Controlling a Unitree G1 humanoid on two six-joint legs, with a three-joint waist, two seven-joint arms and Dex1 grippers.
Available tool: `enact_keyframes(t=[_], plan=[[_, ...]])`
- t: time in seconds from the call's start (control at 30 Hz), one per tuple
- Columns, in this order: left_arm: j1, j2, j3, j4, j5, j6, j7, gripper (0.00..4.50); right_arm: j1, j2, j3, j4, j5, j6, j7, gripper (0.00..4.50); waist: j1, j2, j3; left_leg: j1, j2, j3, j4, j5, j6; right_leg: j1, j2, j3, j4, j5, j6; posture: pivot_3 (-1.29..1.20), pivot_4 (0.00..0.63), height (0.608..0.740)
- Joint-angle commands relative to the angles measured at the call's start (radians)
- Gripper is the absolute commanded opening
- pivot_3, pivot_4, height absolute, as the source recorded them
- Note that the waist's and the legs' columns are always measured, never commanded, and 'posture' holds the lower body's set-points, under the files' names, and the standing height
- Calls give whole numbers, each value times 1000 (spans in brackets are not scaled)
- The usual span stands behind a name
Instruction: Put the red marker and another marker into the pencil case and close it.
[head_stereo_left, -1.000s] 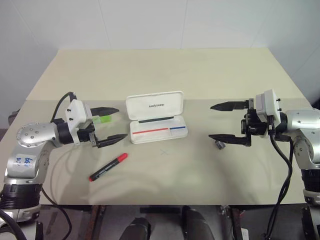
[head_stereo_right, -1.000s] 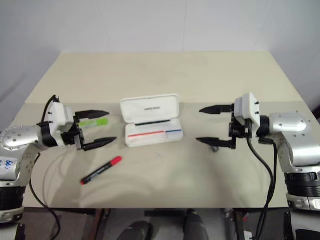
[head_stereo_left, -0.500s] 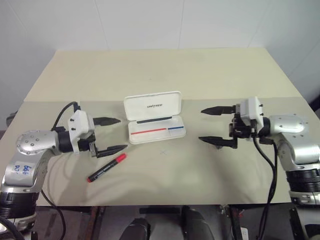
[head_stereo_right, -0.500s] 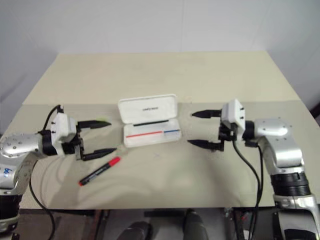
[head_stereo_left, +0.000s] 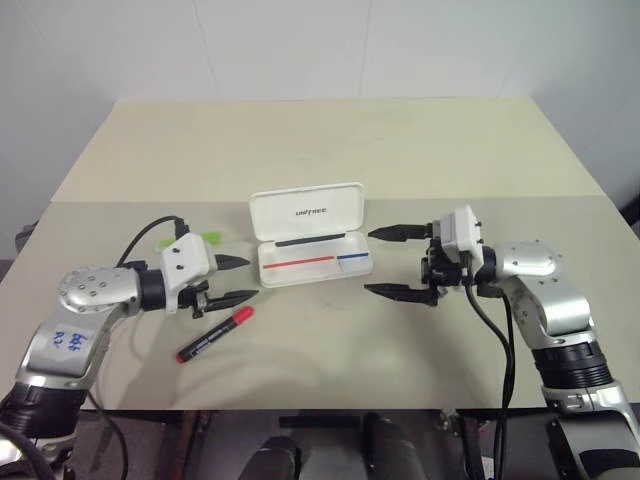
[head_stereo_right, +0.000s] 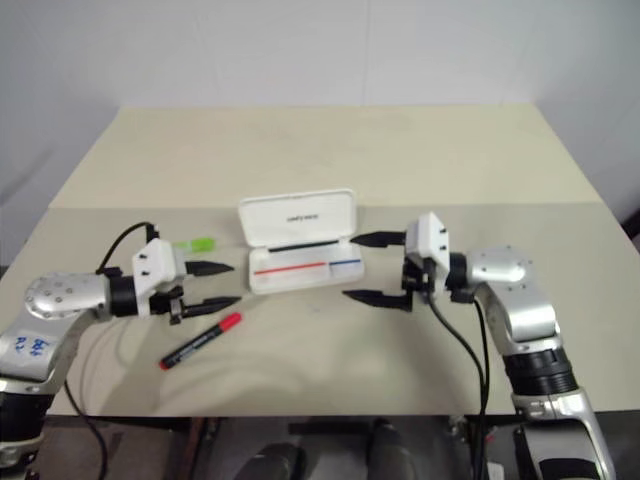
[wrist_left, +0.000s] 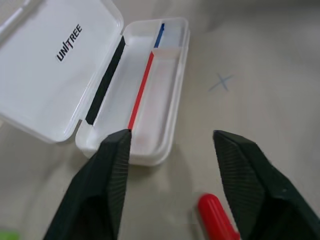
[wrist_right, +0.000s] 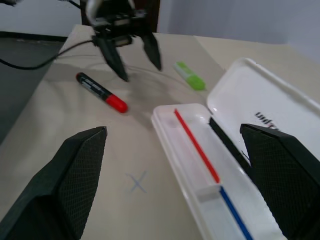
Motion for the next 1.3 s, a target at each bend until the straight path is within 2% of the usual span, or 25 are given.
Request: enact_keyframes(t=[0.03,0.17,0.7,1.3], plan=[[-51,-21,-33,26,40,-13,24,2803,-10,14,-6,-27,4,-23,-7,4500,-2,0,0,0,0,0,0,0,0,0,0,0,0,0,0,0,150,740],[-85,-42,-66,48,48,5,15,2803,-11,29,-3,-16,-4,-36,-15,4500,-4,0,0,1,1,2,-1,0,0,0,1,1,0,0,0,0,150,740],[-81,-18,-129,84,144,6,-3,2803,-1,62,-4,-20,-7,-44,-53,4500,-3,0,0,2,1,3,-1,-1,0,0,2,3,0,0,0,0,150,740],[-193,-99,-204,221,199,-28,-13,2803,17,84,-8,-46,-2,-44,-93,4500,-4,0,0,3,1,4,-1,-1,0,0,2,3,1,0,0,0,150,740]])
